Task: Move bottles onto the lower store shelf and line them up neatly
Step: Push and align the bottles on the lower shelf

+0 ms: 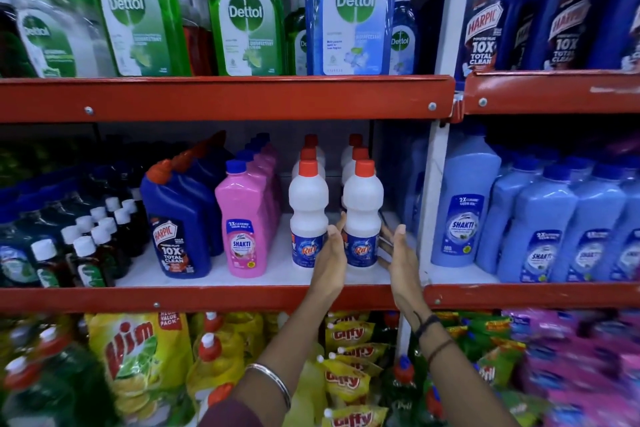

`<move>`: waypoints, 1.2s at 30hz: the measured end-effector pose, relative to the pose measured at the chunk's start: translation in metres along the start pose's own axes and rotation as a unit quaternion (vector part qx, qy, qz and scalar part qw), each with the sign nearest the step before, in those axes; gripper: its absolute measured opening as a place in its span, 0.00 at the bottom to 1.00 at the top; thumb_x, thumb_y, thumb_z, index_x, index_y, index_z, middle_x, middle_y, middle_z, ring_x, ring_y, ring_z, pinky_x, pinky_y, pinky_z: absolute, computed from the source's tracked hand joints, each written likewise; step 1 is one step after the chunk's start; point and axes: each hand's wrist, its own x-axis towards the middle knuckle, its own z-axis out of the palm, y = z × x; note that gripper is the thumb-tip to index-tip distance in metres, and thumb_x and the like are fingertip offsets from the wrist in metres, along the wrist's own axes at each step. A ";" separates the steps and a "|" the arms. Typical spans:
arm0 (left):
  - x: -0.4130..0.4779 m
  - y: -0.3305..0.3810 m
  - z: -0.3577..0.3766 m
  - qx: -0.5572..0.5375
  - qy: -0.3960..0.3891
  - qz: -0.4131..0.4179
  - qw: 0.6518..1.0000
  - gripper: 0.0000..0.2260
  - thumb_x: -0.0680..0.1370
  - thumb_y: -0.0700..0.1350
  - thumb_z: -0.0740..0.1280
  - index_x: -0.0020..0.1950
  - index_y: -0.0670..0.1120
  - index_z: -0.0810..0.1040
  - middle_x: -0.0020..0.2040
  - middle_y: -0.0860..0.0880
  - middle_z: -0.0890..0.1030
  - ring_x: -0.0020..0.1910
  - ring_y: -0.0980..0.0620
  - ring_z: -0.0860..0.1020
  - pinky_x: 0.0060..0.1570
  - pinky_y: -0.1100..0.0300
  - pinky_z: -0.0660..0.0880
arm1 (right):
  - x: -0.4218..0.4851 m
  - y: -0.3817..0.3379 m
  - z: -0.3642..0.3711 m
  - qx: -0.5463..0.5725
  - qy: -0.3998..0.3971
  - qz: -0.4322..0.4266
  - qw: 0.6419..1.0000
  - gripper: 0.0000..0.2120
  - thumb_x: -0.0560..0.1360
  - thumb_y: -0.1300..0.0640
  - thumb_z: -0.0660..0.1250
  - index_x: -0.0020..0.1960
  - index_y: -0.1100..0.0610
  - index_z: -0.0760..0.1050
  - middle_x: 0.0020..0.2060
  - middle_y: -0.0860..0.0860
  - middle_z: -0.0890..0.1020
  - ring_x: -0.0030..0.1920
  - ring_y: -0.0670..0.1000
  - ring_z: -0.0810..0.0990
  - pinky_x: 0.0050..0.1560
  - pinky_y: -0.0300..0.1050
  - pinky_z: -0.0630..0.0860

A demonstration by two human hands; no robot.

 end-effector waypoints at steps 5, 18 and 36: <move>-0.007 -0.002 0.004 -0.027 0.023 0.027 0.999 0.22 0.80 0.59 0.44 0.72 0.58 0.63 0.73 0.52 0.69 0.72 0.50 0.67 0.72 0.49 0.66 | -0.016 -0.007 0.006 -0.023 0.009 -0.051 0.998 0.21 0.73 0.33 0.49 0.60 0.37 0.69 0.60 0.43 0.75 0.56 0.33 0.75 0.55 0.33 0.73; -0.005 -0.003 -0.059 -0.058 0.181 0.018 0.982 0.34 0.74 0.65 0.41 0.76 0.52 0.61 0.76 0.48 0.64 0.74 0.47 0.64 0.70 0.44 0.68 | -0.032 0.003 0.079 -0.006 -0.116 -0.022 0.993 0.31 0.70 0.33 0.51 0.70 0.43 0.62 0.69 0.44 0.69 0.68 0.43 0.68 0.68 0.42 0.67; -0.025 -0.008 -0.072 -0.058 0.168 0.075 0.981 0.27 0.79 0.62 0.45 0.70 0.52 0.69 0.68 0.54 0.73 0.65 0.60 0.72 0.54 0.74 0.71 | -0.049 0.006 0.092 -0.025 0.010 -0.094 0.995 0.24 0.75 0.35 0.53 0.63 0.46 0.71 0.60 0.44 0.77 0.61 0.38 0.74 0.55 0.29 0.71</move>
